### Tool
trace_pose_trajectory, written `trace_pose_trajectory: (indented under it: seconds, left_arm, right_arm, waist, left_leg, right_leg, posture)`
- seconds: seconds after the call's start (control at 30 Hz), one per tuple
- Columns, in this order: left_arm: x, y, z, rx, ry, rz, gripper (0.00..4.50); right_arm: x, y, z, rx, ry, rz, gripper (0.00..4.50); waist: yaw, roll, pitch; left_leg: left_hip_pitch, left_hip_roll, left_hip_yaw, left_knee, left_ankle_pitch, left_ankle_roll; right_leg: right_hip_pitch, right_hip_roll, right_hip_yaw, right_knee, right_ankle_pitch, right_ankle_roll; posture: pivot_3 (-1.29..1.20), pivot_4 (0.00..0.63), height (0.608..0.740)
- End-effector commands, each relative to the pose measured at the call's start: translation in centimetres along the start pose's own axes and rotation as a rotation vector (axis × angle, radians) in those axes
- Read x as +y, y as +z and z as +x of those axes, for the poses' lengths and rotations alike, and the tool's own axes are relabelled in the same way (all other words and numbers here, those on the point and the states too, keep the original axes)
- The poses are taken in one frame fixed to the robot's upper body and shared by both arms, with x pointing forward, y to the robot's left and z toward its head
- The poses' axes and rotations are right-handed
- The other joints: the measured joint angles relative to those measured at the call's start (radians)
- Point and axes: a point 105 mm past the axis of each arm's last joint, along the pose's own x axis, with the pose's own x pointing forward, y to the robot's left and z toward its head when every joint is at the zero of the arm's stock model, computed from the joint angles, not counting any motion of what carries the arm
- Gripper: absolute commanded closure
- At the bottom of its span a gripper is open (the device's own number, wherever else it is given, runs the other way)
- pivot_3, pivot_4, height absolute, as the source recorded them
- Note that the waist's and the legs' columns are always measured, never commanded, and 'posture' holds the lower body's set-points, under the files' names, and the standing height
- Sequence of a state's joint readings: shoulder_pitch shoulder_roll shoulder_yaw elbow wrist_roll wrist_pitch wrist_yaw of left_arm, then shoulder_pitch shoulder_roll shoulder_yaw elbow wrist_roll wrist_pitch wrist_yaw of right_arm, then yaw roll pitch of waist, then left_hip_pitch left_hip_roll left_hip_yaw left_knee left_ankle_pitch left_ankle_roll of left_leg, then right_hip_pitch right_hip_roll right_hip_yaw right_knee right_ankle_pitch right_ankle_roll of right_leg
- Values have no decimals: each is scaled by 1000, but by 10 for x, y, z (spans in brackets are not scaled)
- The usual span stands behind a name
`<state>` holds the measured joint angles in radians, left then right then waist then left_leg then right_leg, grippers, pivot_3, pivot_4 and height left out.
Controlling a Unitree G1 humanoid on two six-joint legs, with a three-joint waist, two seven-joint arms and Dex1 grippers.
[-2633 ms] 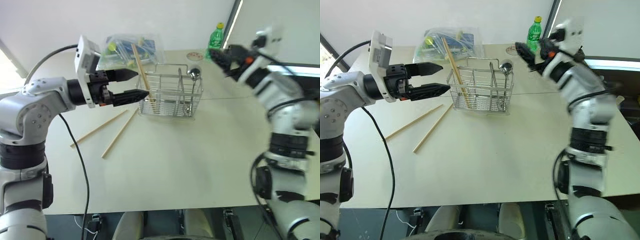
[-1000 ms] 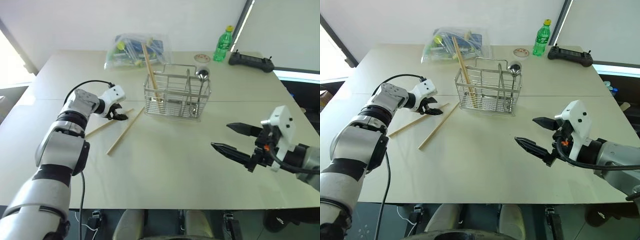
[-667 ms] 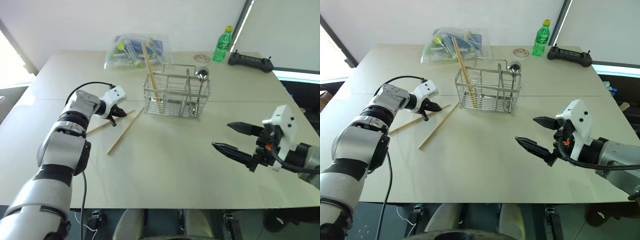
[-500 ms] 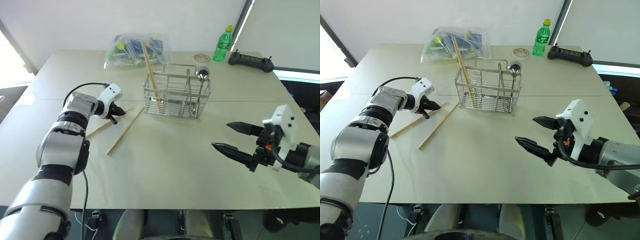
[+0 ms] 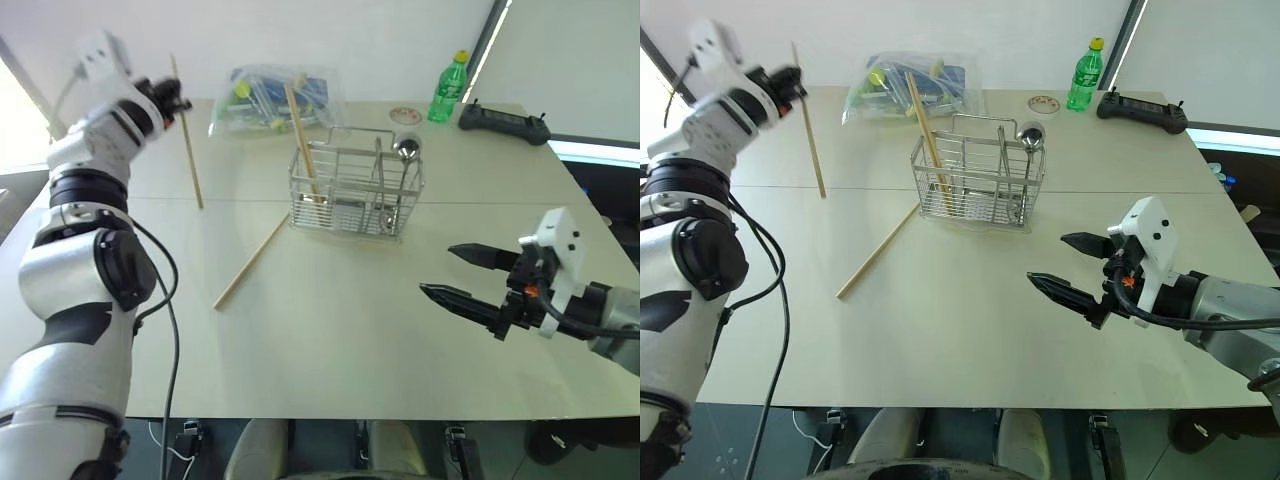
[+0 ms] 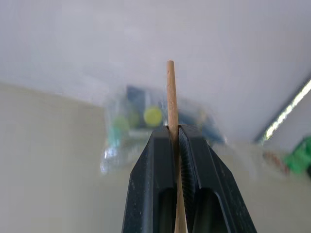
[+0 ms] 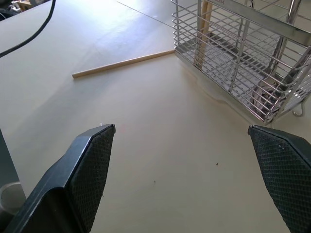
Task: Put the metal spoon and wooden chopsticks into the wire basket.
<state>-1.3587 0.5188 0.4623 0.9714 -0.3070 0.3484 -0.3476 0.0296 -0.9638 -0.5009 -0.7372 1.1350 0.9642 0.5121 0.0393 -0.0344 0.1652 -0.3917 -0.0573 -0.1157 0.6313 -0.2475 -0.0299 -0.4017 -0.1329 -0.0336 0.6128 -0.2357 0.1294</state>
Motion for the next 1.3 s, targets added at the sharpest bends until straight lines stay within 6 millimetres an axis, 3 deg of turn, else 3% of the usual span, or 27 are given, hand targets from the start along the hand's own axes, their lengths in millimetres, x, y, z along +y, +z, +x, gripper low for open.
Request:
trace_pose_trajectory:
  seconds: [0.03, 0.13, 0.27, 0.37, 0.6, 0.77, 0.87, 1.0, 1.3]
  left_arm:
    - [-52, 68, -11, -255, -123, 8, 4470]
    - [-93, 68, -18, -309, -221, 95, 4470]
    - [-138, 41, -23, -315, -366, 165, 4470]
    - [-156, 16, -22, -289, -416, 163, 4470]
    - [-192, 4, -16, -323, -504, 146, 4470]
    - [-200, 9, -8, -325, -540, 133, 4470]
    - [-202, 0, -7, -319, -550, 153, 4470]
    - [-213, -17, -8, -318, -594, 171, 4470]
    - [-199, -73, -11, -205, -574, 212, 4470]
  right_arm:
    - [1, 6, 0, -19, 11, -18, 0]
    - [0, 8, 2, -30, 15, -14, 0]
    - [0, 10, 5, -35, 17, -16, 0]
    - [3, 10, 5, -43, 15, -13, 0]
    - [8, 8, 4, -51, -9, 8, 0]
    - [9, 7, -1, -64, -44, 29, 0]
    - [10, 7, -2, -73, -58, 38, 0]
    - [11, 8, -3, -95, -71, 58, 0]
    - [8, 10, -7, -96, -98, 62, 0]
  waist:
    - [1, 0, 0]
    - [0, 2, -1]
    - [1, 3, -2]
    - [1, 2, -2]
    - [2, 3, -1]
    - [2, 2, -1]
    - [0, 3, -2]
    - [1, 3, -2]
    - [0, 3, -2]
  left_leg:
    - [0, 0, 0, 0, 0, -1]
    - [1, -2, 0, 0, 0, -2]
    - [3, -2, 1, 1, 0, -2]
    - [3, -2, 1, 1, 1, -4]
    - [2, -3, 1, 1, 1, -3]
    - [0, -4, 1, 2, 1, -3]
    - [1, -4, 1, 1, 1, -3]
    - [1, -3, 1, 1, 1, -3]
    - [1, -4, 1, 1, 1, -3]
  right_leg:
    - [1, 0, 0, 0, 1, 1]
    - [3, -1, 1, -2, 2, 2]
    - [5, -1, 2, -2, 2, 3]
    - [5, 0, 2, -2, 2, 3]
    - [4, 0, 2, -2, 2, 2]
    - [5, 0, 2, -4, 2, 3]
    - [5, 0, 2, -5, 2, 3]
    - [5, 0, 1, -4, 2, 3]
    - [5, 0, 1, -5, 2, 3]
  posture:
    - [0, 150, 690]
    - [0, 150, 690]
    - [0, 150, 690]
    - [0, 150, 690]
    - [0, 150, 690]
    - [0, 150, 690]
    - [0, 150, 690]
    - [0, 150, 690]
    - [0, 150, 690]
